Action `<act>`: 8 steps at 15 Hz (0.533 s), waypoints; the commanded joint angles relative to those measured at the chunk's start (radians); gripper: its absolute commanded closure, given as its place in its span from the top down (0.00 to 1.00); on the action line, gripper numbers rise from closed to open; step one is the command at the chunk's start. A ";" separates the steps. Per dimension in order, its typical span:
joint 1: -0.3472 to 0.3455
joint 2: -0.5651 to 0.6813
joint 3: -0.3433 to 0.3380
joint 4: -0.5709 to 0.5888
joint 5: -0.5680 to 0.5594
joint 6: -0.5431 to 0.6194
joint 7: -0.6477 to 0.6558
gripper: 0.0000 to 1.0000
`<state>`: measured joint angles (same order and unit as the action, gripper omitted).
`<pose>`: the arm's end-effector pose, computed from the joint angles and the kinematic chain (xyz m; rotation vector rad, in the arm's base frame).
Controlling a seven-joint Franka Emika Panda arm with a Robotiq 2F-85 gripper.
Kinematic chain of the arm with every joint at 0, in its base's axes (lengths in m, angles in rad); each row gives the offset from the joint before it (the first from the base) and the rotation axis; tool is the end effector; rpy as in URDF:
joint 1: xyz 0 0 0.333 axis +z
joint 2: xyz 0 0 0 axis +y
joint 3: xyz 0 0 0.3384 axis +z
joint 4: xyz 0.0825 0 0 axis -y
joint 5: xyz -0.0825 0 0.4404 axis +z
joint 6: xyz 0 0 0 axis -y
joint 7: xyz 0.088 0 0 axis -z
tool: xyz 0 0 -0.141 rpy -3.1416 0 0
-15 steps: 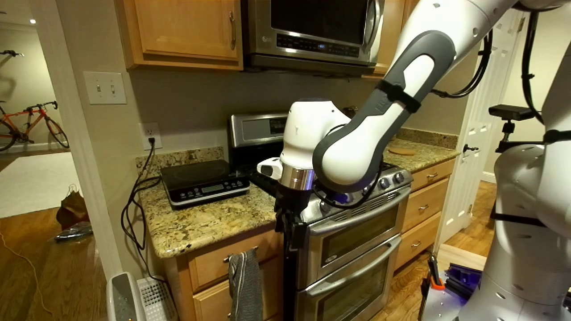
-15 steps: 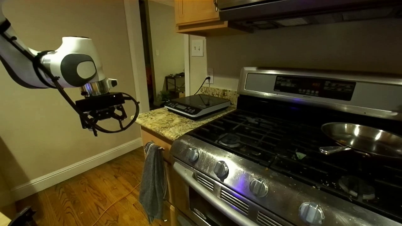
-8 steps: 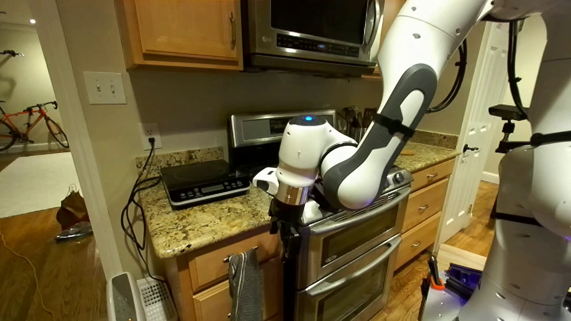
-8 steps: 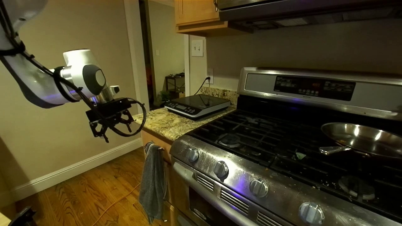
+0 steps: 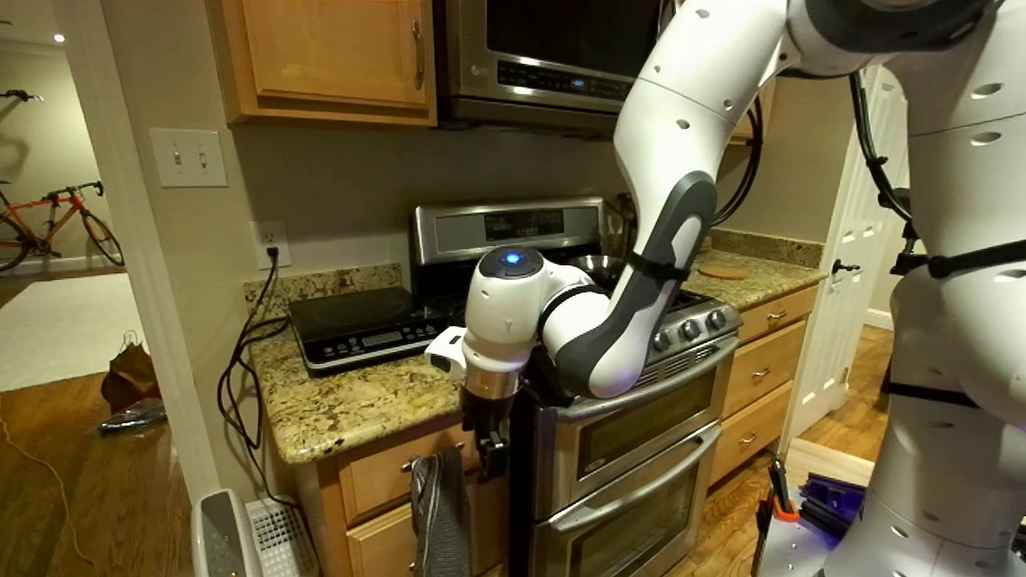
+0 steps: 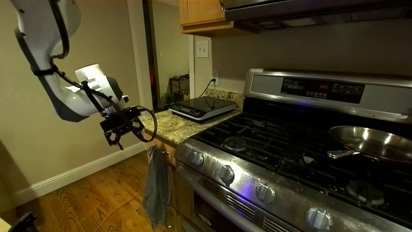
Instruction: Open the top drawer of the kitchen cabinet on the left of the stove
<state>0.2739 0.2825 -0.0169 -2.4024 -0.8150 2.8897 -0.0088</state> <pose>0.5156 0.1727 0.1489 2.4898 1.4258 0.3190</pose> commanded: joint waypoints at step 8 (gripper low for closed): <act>0.040 0.087 -0.033 0.087 -0.068 -0.002 0.070 1.00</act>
<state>0.3138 0.3696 -0.0502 -2.3158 -0.8834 2.8876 0.0608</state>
